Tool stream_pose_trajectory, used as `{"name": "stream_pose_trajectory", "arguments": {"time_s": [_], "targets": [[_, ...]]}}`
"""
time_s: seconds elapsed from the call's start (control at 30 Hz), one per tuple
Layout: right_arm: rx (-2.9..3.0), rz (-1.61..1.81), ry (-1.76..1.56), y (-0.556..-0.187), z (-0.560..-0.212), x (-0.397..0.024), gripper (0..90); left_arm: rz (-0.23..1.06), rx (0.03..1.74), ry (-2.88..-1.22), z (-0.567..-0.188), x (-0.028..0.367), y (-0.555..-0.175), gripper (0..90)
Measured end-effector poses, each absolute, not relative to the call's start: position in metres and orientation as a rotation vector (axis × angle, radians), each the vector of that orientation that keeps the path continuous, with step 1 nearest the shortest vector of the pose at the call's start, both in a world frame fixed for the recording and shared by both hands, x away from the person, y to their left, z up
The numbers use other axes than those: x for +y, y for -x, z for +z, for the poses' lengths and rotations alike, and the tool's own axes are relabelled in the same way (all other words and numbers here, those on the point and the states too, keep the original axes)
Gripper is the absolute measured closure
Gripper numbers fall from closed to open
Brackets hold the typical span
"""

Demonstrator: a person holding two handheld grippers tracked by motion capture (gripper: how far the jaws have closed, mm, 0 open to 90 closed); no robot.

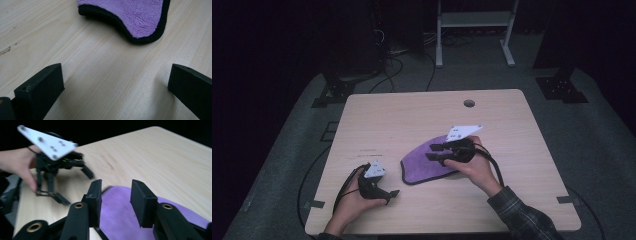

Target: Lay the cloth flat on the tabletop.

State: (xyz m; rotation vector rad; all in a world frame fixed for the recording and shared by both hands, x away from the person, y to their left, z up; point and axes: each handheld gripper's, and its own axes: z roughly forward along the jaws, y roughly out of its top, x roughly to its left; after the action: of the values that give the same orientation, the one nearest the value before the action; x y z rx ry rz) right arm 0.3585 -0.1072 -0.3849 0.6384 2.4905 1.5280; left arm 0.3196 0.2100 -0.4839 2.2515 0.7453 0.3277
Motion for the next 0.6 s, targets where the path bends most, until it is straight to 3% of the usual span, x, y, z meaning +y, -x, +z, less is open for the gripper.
{"name": "stream_pose_trajectory", "arguments": {"time_s": [0.37,0.6], "targets": [[2.367,1.405,-0.854,-0.364,-0.396,-0.195,56.7,0.332,0.744,-2.251,-0.484,0.210,-0.320,0.0],[2.360,1.300,-1.015,-0.356,-0.424,-0.246,57.3,0.329,0.743,-2.256,-0.484,0.210,-0.320,0.0]]}}
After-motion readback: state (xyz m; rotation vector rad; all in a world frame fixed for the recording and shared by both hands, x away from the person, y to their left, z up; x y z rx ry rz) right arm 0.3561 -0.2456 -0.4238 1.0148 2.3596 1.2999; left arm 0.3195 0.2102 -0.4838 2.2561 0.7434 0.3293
